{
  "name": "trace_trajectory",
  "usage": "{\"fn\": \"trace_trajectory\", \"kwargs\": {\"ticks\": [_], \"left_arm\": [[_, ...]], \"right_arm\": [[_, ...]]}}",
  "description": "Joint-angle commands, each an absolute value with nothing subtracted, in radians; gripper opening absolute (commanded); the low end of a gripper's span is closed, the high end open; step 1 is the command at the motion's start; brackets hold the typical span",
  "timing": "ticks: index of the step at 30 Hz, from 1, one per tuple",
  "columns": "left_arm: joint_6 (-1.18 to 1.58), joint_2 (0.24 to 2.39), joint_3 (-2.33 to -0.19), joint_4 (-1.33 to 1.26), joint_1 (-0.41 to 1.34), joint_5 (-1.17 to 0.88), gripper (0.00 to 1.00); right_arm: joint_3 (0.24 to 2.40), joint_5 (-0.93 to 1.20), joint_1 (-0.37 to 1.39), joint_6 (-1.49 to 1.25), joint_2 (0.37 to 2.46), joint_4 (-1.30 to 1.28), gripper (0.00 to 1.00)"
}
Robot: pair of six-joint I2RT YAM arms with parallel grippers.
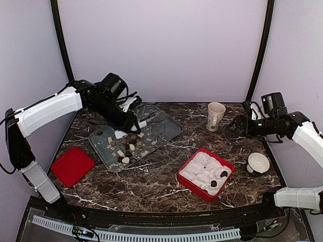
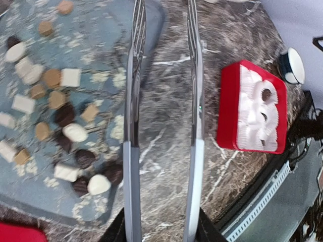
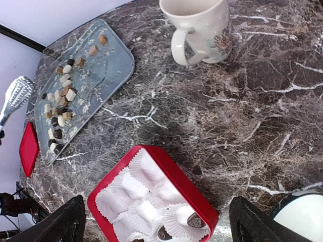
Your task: Pack the chocolate
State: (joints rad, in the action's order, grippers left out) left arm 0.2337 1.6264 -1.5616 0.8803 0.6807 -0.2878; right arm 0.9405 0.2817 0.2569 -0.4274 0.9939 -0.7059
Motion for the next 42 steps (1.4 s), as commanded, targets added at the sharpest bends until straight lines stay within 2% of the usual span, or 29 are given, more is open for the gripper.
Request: {"fn": "trace_trajectory", "kwargs": {"ticks": [1, 10, 19, 33, 42], "left_arm": [[0.241, 1.535, -1.493, 0.961, 0.529, -0.217, 0.36], [0.25, 1.519, -1.4, 0.998, 0.321, -0.124, 0.37], [0.227, 1.606, -1.383, 0.984, 0.301, -0.072, 0.39], [0.203, 1.7, -1.354, 0.94, 0.301, -0.106, 0.39], [0.177, 1.71, -1.349, 0.941, 0.301, -0.055, 0.3]], "right_arm": [[0.98, 0.238, 0.245, -0.43, 1.075, -0.751, 1.0], [1.003, 0.216, 0.243, -0.444, 1.118, -0.763, 1.0], [0.971, 0.253, 0.242, -0.433, 1.081, -0.751, 1.0], [0.952, 0.344, 0.242, -0.444, 1.075, -0.732, 1.0], [0.946, 0.361, 0.242, -0.462, 1.084, -0.714, 1.0]]}}
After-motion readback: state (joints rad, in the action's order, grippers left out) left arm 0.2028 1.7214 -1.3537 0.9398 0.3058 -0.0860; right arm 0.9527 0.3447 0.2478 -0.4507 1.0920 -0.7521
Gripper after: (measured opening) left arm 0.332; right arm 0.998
